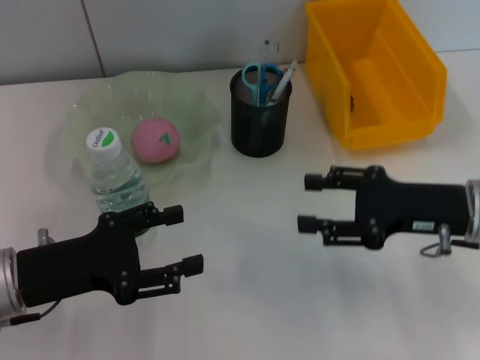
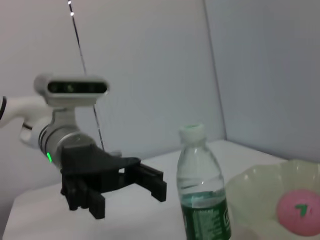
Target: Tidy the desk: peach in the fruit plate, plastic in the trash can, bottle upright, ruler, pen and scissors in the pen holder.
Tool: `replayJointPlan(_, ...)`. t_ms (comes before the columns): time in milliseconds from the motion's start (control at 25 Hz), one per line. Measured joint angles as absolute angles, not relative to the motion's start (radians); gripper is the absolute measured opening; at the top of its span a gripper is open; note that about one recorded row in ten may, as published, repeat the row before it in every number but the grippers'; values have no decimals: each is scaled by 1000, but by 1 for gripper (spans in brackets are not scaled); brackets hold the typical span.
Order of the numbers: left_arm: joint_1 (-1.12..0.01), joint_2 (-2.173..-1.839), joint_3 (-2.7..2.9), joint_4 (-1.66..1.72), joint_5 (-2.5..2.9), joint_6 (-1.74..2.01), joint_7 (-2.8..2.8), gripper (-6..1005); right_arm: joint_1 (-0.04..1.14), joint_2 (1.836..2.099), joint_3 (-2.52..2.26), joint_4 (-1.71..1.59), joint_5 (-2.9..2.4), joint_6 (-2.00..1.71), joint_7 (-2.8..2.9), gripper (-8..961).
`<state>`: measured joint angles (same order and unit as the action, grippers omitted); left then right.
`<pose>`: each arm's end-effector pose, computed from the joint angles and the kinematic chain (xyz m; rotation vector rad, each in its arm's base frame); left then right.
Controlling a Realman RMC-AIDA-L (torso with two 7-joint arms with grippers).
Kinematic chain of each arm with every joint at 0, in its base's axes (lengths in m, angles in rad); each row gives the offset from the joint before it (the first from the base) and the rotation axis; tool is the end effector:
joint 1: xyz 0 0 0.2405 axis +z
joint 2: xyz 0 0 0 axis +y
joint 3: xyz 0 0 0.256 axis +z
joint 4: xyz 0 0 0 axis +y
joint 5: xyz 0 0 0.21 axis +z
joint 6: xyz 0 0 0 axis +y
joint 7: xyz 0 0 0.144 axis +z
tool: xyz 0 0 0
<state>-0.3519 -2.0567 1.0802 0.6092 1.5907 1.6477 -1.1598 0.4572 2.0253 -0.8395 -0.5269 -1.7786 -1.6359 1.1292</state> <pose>-0.2596 0.2721 -0.0215 -2.7988 -0.4165 -0.9733 0.2706 0.3002 -0.0034 -2.7525 0.4038 0.8647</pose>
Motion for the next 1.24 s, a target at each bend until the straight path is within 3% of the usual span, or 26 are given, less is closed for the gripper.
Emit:
replayJointPlan(320,-356,-2042,1074,616,1668,1664,-1169,813,449,2049,-844,-510,-1811,-1621,1064,705)
replayJointPlan(480,-355,-2024,1078,617,1675,1680,-1181,813,449,2049,-846,-504,-1816,-1607,1062,705)
replayJointPlan(1240,-359,-2018,1076,623,1701,1687,-1191,813,447,2060,-836,-503,-1816,-1603,1038,705)
